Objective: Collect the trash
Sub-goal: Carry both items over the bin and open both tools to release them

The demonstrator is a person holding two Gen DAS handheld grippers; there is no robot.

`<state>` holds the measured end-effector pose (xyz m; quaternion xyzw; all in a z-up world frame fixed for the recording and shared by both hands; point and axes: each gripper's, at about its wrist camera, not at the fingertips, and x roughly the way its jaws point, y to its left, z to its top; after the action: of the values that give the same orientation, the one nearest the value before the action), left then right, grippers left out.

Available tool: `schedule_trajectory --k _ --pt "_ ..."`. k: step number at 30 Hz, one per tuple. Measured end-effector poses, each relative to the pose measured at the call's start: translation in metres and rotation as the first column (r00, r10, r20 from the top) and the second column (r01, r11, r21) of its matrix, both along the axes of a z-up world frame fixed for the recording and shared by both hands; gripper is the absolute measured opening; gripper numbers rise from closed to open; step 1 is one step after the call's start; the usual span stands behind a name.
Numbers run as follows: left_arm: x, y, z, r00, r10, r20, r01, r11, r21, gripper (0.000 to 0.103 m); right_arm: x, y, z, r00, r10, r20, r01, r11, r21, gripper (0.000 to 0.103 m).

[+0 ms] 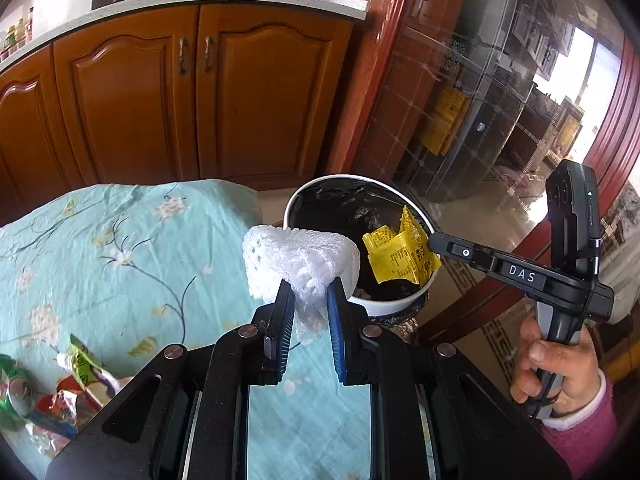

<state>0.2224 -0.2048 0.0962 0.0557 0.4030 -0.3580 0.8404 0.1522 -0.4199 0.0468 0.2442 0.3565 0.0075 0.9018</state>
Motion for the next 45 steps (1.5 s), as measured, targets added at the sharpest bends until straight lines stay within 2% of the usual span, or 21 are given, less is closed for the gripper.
schedule_trajectory --k 11,23,25,30,32,34,38,45 --pt "0.022 -0.068 -0.014 0.998 -0.061 -0.01 0.061 0.995 0.073 0.015 0.006 -0.037 -0.004 0.997 -0.068 -0.024 0.066 0.995 -0.073 0.0" --pt "0.041 -0.101 -0.048 0.995 -0.062 -0.076 0.072 0.989 0.132 0.017 0.023 -0.045 -0.019 0.995 -0.072 -0.07 0.062 0.989 -0.131 0.0" --pt "0.043 -0.102 -0.053 0.993 -0.064 -0.095 0.076 0.988 0.135 0.02 0.026 -0.046 -0.022 0.995 -0.066 -0.078 0.055 0.99 -0.133 0.0" --pt "0.043 -0.1 -0.058 0.993 -0.061 -0.104 0.075 0.988 0.134 0.025 0.028 -0.049 -0.029 0.994 -0.062 -0.093 0.053 0.994 -0.099 0.01" --pt "0.043 -0.098 -0.058 0.993 -0.057 -0.108 0.071 0.989 0.132 0.031 0.027 -0.05 -0.03 0.994 -0.064 -0.092 0.055 0.994 -0.091 0.014" --pt "0.043 -0.096 -0.057 0.992 -0.053 -0.11 0.066 0.991 0.119 0.032 0.025 -0.049 -0.03 0.994 -0.065 -0.089 0.058 0.995 -0.086 0.021" --pt "0.043 -0.091 -0.054 0.992 -0.043 -0.117 0.055 0.994 0.097 0.043 0.019 -0.048 -0.028 0.994 -0.075 -0.078 0.071 0.996 -0.061 0.024" --pt "0.033 -0.07 -0.047 0.993 -0.019 -0.117 0.026 0.998 0.058 0.043 0.002 -0.044 -0.021 0.994 -0.093 -0.052 0.091 0.995 -0.036 0.028"
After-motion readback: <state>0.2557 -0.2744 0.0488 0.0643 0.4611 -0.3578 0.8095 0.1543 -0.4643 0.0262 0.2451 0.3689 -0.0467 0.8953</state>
